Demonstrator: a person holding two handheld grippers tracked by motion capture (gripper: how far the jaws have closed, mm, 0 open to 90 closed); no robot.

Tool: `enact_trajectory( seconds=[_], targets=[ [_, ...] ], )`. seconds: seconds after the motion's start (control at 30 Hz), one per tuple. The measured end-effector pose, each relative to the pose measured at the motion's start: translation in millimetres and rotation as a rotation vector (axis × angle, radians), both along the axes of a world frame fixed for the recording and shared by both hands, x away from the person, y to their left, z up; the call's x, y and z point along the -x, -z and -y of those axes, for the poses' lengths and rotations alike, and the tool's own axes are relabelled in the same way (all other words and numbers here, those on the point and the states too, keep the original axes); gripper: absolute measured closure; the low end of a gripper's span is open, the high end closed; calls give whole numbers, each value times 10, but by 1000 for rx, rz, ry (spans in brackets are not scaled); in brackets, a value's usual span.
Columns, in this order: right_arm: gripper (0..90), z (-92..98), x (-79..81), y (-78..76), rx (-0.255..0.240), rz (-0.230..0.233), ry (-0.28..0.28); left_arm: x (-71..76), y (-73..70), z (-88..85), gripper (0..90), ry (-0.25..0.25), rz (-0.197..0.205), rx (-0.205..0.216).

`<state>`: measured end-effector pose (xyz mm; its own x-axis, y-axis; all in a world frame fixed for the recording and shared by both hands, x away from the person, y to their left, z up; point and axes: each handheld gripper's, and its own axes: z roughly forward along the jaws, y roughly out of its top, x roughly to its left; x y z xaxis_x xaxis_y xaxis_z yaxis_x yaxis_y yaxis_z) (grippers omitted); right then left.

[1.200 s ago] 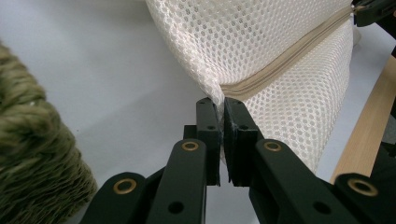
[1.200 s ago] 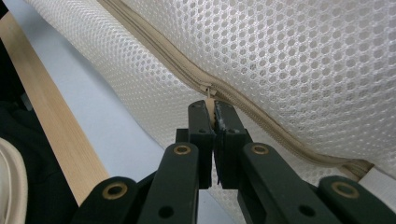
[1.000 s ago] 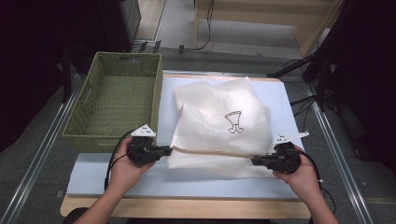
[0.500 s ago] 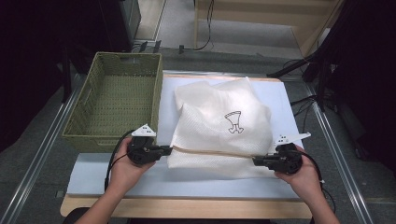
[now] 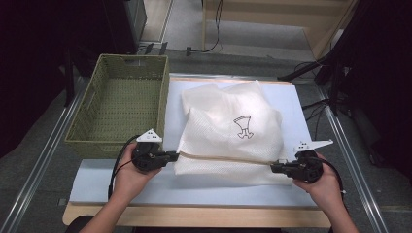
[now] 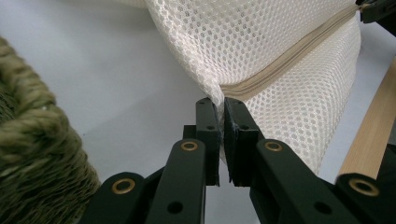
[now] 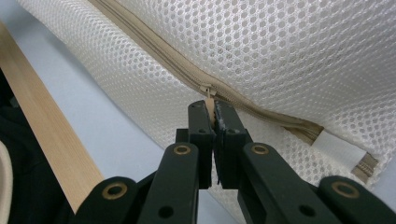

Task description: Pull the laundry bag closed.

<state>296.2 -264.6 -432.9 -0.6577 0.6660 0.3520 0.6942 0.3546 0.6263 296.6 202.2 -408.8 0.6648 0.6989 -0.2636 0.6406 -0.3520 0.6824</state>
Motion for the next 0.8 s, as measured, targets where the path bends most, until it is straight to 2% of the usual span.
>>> enact_trajectory(
  seconds=[0.43, 0.8],
  targets=[
    [880, 4, 0, 1, -2, 2, 2, 1, -16, 1, 861, -7, 12, 5],
    [881, 15, 7, 3, -1, 8, 3, -15, -22, 0, 862, -8, -7, 5]
  ],
)
